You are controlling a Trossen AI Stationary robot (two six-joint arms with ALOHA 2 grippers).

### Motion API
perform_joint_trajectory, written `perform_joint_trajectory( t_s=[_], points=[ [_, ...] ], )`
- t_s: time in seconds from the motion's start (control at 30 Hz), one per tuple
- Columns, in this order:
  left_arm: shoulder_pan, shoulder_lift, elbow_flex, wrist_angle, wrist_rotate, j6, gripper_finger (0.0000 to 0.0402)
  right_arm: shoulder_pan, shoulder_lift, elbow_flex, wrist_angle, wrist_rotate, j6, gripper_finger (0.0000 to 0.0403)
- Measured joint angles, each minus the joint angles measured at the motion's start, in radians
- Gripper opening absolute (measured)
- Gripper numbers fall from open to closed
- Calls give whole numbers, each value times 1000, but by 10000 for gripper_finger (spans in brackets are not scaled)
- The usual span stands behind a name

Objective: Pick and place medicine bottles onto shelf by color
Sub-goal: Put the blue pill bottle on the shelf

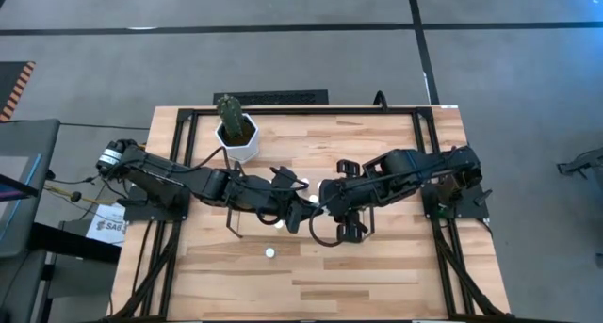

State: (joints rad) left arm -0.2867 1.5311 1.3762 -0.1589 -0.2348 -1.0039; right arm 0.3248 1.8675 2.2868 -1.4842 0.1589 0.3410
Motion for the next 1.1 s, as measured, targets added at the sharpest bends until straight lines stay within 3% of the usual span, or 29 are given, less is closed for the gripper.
perform_joint_trajectory(
  t_s=[0.23, 0.4, 0.63, 0.73, 0.9, 1.1],
  points=[
    [0, 0, 0, -2, -7, 0, 82, 0, -7, 71, -80, -4, -2, 242],
    [6, 0, 0, 31, -30, 2, 82, 6, -81, 67, -86, -42, 24, 259],
    [31, 0, 0, 297, -8, 101, 82, 40, -229, 68, -85, -56, 120, 260],
    [34, 0, 0, 449, 47, 152, 82, 76, -291, 68, -65, 9, 138, 260],
    [29, 0, 0, 613, 105, 365, 82, 146, -340, 69, 79, 151, 142, 260],
    [-18, 0, 0, 630, 75, 793, 82, 141, -342, 69, 287, 166, 332, 260]
  ],
)
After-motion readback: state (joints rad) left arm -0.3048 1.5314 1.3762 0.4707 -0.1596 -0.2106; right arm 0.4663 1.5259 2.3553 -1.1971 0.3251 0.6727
